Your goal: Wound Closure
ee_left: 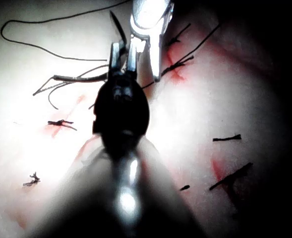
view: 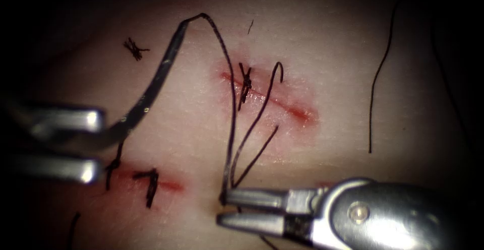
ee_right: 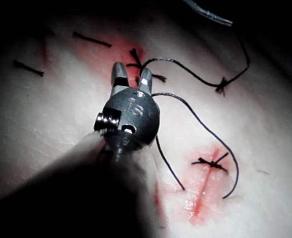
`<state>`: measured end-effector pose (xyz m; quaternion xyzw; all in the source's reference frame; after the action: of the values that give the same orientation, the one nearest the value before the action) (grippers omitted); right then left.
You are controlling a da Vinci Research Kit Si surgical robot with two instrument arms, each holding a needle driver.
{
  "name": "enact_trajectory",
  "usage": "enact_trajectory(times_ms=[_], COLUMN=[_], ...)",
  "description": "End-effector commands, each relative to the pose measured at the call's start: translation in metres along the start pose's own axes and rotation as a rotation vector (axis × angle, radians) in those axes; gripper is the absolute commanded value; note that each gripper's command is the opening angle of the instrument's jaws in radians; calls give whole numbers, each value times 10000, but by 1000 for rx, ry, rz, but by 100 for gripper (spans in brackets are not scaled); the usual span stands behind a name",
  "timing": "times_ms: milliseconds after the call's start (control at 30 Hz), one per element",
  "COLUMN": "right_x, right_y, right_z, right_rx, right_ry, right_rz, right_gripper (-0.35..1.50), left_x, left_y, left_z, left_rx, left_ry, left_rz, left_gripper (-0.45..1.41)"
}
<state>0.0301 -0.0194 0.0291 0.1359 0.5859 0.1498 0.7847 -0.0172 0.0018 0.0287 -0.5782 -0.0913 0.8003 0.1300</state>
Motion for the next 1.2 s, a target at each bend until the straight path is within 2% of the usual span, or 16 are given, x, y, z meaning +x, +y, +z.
enact_trajectory(times_ms=[33, 67, 267, 400, 433, 500, 633, 800, 900, 1067, 1133, 1167, 1200], right_x=[-6, -9, -24, -38, -50, -56, -88, -132, -149, -156, -155, -155, -156], right_y=[14, 17, 34, 49, 59, 62, 75, 86, 89, 91, 91, 89, 86], right_z=[7, 6, -8, -21, -29, -32, -35, -11, 10, 30, 31, 30, 28], right_rx=[-42, -55, -91, -119, -151, -161, -177, -159, -151, -161, -161, -159, -155], right_ry=[-8, -4, -22, -47, -74, -79, -112, -121, -129, -141, -141, -141, -139], right_rz=[-10, -14, -62, -101, -115, -117, -131, -166, -182, -187, -187, -187, -190], right_gripper=[128, 133, 133, 128, 128, 131, 133, 133, 133, 126, 108, 86, 29], left_x=[-3, -2, 5, 7, 6, 6, 4, 3, 2, -1, -2, -3, -4], left_y=[-3, -5, -12, -11, -11, -11, -11, -12, -12, -12, -12, -12, -13], left_z=[-2, -11, -53, -58, -57, -56, -54, -54, -52, -45, -43, -42, -41], left_rx=[13, 19, 73, 78, 78, 79, 81, 82, 81, 77, 79, 78, 78], left_ry=[-7, -9, -32, -39, -39, -39, -39, -40, -38, -31, -31, -29, -29], left_rz=[-12, -18, -26, -34, -34, -33, -32, -32, -32, -29, -28, -28, -27], left_gripper=[-45, -45, -45, -45, -45, -45, -45, -45, -45, -45, -45, -45, -45])
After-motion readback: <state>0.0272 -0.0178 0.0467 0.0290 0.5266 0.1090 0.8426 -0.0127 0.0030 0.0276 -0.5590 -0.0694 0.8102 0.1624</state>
